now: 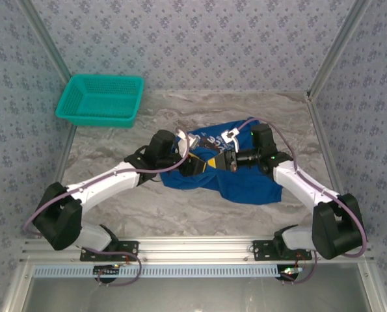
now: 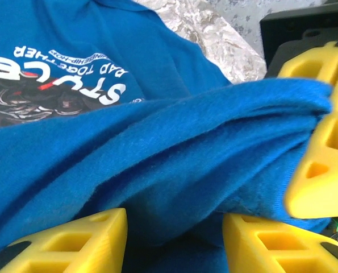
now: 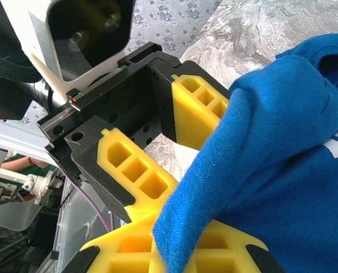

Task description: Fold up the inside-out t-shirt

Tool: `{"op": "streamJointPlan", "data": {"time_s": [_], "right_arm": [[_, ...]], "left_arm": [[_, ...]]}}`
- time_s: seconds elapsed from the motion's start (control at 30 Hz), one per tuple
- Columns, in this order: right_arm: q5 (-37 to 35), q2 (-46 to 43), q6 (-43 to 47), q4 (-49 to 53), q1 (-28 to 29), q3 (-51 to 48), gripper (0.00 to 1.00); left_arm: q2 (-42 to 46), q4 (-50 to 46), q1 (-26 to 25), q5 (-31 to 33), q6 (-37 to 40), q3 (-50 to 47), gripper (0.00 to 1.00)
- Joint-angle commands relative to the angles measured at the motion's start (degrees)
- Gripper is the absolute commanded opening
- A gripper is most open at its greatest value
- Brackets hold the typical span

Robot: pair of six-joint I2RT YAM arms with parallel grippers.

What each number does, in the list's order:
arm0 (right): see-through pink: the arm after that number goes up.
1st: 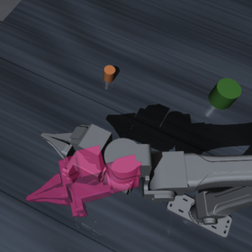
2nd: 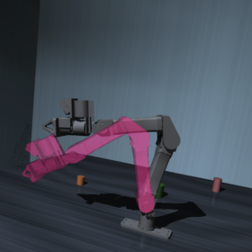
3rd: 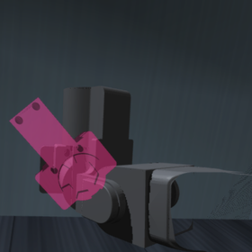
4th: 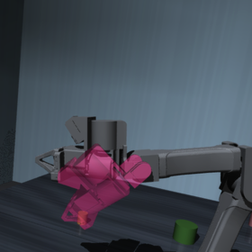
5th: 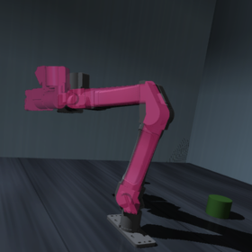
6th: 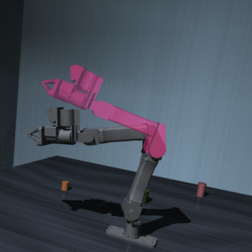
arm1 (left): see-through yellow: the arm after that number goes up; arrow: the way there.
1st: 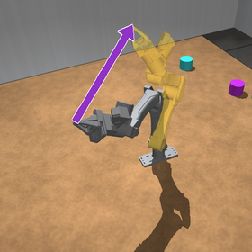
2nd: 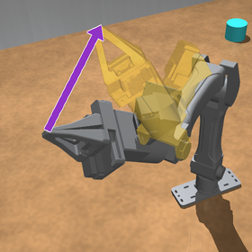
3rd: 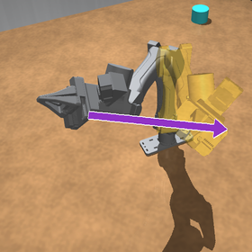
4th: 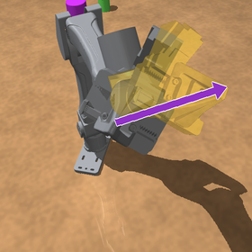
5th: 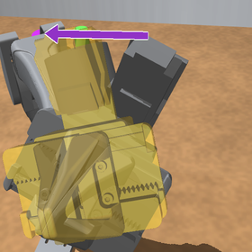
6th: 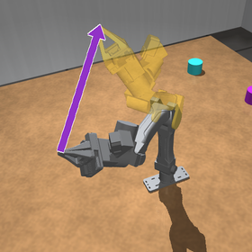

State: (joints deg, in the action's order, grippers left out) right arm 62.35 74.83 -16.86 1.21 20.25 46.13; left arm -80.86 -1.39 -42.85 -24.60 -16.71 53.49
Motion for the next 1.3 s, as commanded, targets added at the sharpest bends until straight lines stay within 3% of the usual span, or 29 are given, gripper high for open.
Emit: {"op": "streamJointPlan", "data": {"time_s": [0.0, 0.17, 0.3, 0.4, 0.6, 0.73, 0.87, 1.03, 1.13, 1.27], "right_arm": [[0.22, -2.03, 1.14, 0.74, -0.28, 1.77, 0.04], [0.51, -2.14, 0.61, 0.15, -0.05, 1.77, 0.04], [-2.49, -2.58, 2.94, 4.46, -0.55, 1.94, 0.03], [-10.85, -2.67, 5.61, 12.2, -1.46, 3.84, 0.03], [-28.79, -2.67, 7.81, 17.52, 0.9, 7.93, 0.07], [-41.72, -2.04, 11.44, 19.73, 6.09, 10.31, 0.08], [-43.67, -0.16, 12.45, 21.36, 7.44, 12.39, 0.12], [-65.68, 1.96, 6.55, 35.77, 7.99, 20.41, 0.41], [-67.65, -3.4, 11.0, 33.92, 11.65, 18.54, 0.47], [-55.85, -10.97, 16.35, 24.33, 16.71, 12.49, 0.48]], "left_arm": [[-0.67, -1.51, 0.18, 0.99, 2.42, 1.56, 0.47], [-2.64, 1.57, 0.92, 0.41, 1.91, 1.43, 0.38], [-2.3, 3.92, 1.85, -1.46, 0.26, 2.36, 0.11], [1.39, 6.48, 3.47, -6.36, -2.25, 0.73, 0.01], [10.4, 8.95, 6.66, -19.79, -7.24, -3.56, 0.0], [13.72, 8.64, 7.24, -20.1, -11.42, -4.44, 0.0], [13.76, 6.78, 7.95, -19.45, -15.07, -3.64, 0.0], [12.94, 7.33, 10.05, -15.04, -23.64, -3.41, 0.0], [12.16, 8.68, 10.25, -13.63, -26.48, -3.5, 0.0], [11.78, 8.94, 10.23, -12.96, -26.92, -3.28, 0.0]]}}
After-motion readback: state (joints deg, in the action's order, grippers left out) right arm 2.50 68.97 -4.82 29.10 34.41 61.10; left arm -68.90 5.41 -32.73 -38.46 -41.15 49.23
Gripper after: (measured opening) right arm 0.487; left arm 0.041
